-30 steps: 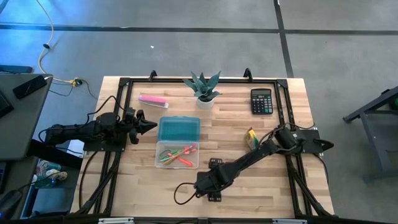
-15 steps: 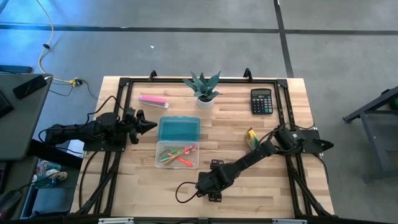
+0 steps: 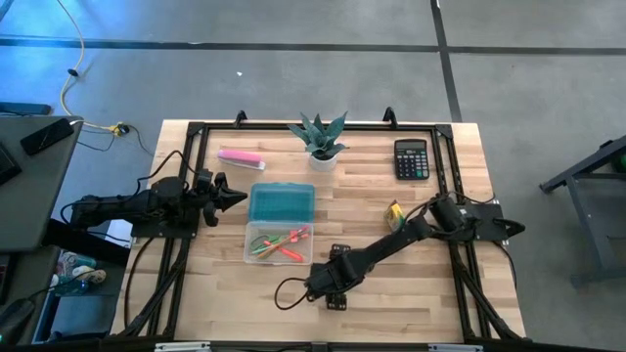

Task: Pack school essentials
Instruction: Put the blue sticky note into the blue supply box

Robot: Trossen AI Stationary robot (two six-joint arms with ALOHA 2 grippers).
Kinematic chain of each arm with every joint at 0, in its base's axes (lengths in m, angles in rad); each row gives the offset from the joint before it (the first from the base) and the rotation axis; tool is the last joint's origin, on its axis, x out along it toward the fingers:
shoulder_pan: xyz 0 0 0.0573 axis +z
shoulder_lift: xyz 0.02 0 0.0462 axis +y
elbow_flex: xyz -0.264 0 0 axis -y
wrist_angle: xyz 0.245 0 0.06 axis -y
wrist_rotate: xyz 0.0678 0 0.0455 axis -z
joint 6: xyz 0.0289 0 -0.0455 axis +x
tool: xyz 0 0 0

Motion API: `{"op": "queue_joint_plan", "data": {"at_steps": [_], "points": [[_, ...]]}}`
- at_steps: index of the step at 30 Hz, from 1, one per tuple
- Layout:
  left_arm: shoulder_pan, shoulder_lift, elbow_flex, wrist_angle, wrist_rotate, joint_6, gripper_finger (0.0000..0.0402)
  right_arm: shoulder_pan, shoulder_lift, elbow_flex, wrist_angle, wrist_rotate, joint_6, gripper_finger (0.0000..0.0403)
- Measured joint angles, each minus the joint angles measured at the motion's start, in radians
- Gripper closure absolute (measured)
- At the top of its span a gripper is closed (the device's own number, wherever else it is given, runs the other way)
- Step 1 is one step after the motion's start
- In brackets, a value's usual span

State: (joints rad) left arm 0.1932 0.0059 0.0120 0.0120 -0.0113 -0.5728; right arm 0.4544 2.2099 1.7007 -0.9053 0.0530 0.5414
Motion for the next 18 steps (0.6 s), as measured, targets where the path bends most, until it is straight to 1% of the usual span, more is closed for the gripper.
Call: {"op": "queue_joint_plan", "data": {"at_steps": [14,16,18], "points": [[0.000,0.000,0.000,0.000,0.000,0.000,0.0398,-0.004,-0.012,0.000,-0.013,0.042,-0.094,0.0003],[0.000,0.000,0.000,0.000,0.000,0.000,0.0398,-0.010,-0.012,0.000,-0.012,0.042,-0.105,0.0003],[0.000,0.000,0.000,0.000,0.000,0.000,0.0398,-0.016,-0.006,0.001,-0.006,0.019,-0.114,0.0003]]}}
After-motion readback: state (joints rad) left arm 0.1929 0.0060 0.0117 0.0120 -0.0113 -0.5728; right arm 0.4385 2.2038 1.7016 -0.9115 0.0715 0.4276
